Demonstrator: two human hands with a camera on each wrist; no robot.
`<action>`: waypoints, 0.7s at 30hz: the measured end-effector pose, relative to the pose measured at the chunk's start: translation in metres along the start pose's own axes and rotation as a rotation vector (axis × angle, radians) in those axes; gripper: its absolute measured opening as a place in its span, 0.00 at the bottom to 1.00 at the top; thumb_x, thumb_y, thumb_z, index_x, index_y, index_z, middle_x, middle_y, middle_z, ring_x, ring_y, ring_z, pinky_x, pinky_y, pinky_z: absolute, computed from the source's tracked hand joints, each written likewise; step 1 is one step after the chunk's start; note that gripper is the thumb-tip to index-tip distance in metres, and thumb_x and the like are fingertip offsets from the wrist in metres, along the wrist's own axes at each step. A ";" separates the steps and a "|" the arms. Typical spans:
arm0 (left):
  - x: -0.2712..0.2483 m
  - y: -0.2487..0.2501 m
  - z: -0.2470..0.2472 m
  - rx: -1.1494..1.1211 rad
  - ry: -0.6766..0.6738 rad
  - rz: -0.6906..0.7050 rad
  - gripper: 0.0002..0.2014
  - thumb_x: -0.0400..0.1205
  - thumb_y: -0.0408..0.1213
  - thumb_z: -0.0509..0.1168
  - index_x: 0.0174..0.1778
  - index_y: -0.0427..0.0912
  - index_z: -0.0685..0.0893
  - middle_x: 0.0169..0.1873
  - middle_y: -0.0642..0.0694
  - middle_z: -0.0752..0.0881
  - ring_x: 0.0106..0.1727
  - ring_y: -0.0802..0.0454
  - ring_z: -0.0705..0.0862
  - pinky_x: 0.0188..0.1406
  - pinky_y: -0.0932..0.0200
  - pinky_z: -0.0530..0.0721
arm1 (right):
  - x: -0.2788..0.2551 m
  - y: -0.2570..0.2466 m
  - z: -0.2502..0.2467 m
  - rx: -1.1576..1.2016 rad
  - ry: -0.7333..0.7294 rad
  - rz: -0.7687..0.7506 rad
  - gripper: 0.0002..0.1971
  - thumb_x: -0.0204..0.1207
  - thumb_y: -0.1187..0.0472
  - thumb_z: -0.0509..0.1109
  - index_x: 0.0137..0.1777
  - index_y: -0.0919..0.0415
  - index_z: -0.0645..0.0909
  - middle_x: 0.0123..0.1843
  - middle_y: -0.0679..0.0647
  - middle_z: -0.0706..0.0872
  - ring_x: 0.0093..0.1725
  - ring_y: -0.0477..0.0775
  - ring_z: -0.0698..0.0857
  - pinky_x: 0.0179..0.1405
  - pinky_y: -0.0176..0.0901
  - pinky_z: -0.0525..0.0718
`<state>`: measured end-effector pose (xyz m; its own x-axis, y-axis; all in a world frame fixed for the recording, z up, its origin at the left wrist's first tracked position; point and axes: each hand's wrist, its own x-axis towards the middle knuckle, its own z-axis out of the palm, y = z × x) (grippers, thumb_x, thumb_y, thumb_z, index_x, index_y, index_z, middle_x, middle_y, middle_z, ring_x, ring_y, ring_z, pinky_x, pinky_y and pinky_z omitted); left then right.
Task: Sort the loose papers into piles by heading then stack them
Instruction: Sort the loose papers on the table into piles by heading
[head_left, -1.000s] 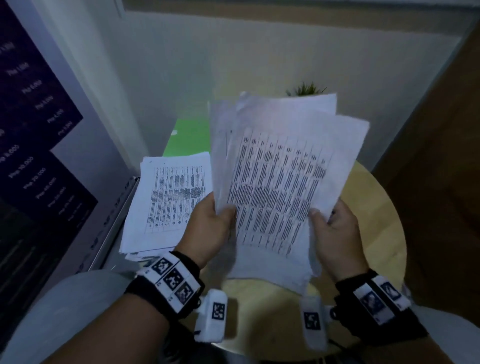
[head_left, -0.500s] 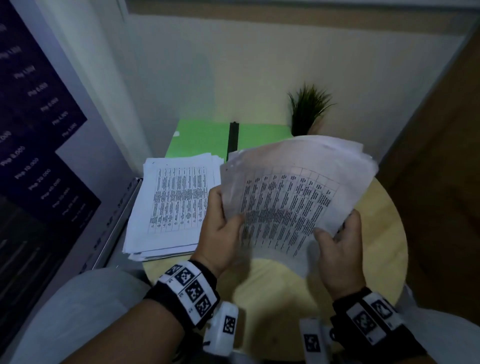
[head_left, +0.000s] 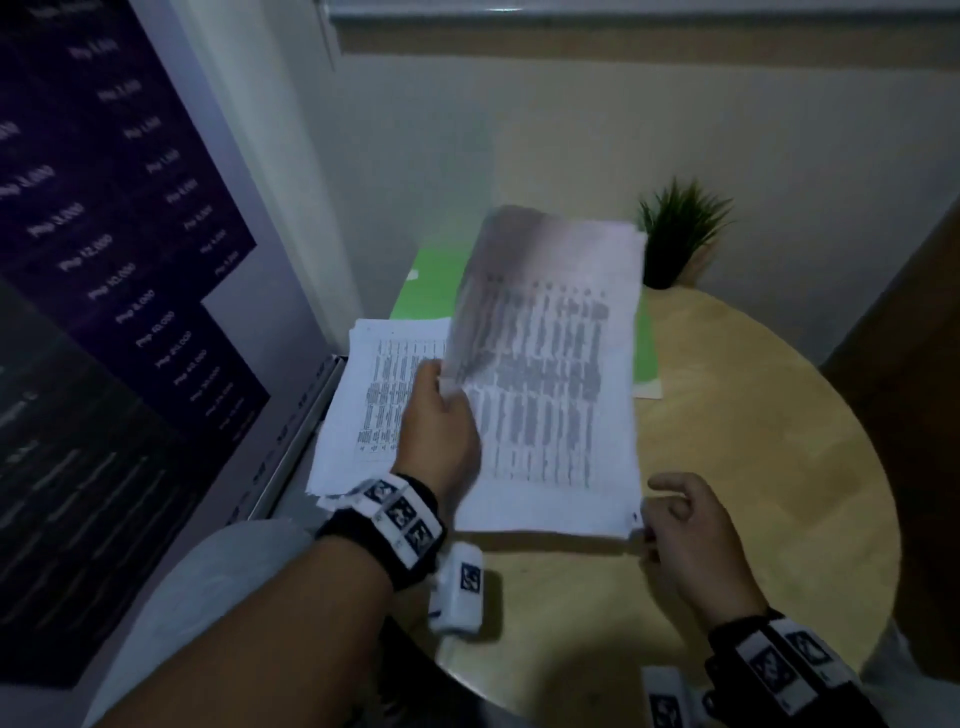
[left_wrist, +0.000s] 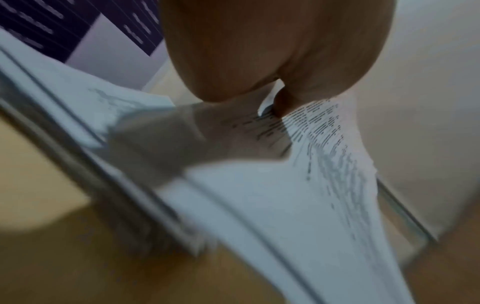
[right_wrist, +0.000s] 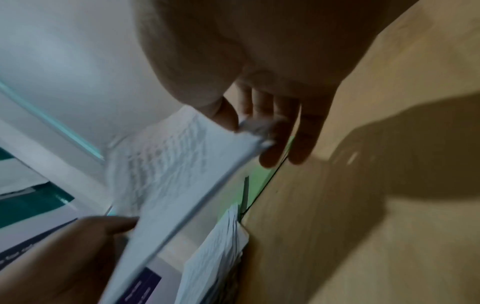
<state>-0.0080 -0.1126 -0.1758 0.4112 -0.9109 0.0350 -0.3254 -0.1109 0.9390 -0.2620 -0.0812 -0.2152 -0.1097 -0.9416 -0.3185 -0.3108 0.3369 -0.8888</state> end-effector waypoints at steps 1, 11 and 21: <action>0.017 0.001 -0.013 0.017 0.041 -0.023 0.10 0.89 0.29 0.52 0.50 0.49 0.73 0.33 0.43 0.74 0.29 0.52 0.74 0.21 0.67 0.70 | 0.003 0.002 -0.002 -0.017 -0.045 0.046 0.05 0.87 0.65 0.66 0.58 0.55 0.79 0.48 0.62 0.89 0.43 0.64 0.87 0.39 0.51 0.81; 0.097 -0.080 -0.094 0.315 0.005 -0.420 0.20 0.81 0.19 0.60 0.67 0.38 0.80 0.43 0.40 0.86 0.41 0.40 0.84 0.30 0.61 0.85 | 0.030 0.037 -0.005 -0.592 -0.263 0.053 0.02 0.86 0.51 0.67 0.53 0.45 0.81 0.50 0.45 0.85 0.48 0.43 0.82 0.42 0.39 0.78; 0.107 -0.140 -0.086 0.343 -0.134 -0.716 0.28 0.60 0.54 0.81 0.45 0.34 0.88 0.36 0.40 0.90 0.36 0.43 0.88 0.38 0.52 0.89 | 0.024 0.044 -0.002 -0.643 -0.149 0.022 0.07 0.80 0.57 0.74 0.44 0.42 0.84 0.41 0.45 0.89 0.43 0.45 0.85 0.43 0.44 0.78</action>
<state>0.1548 -0.1605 -0.2745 0.5208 -0.6100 -0.5972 -0.2741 -0.7820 0.5598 -0.2799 -0.0892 -0.2609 -0.0051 -0.9089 -0.4170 -0.8169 0.2443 -0.5225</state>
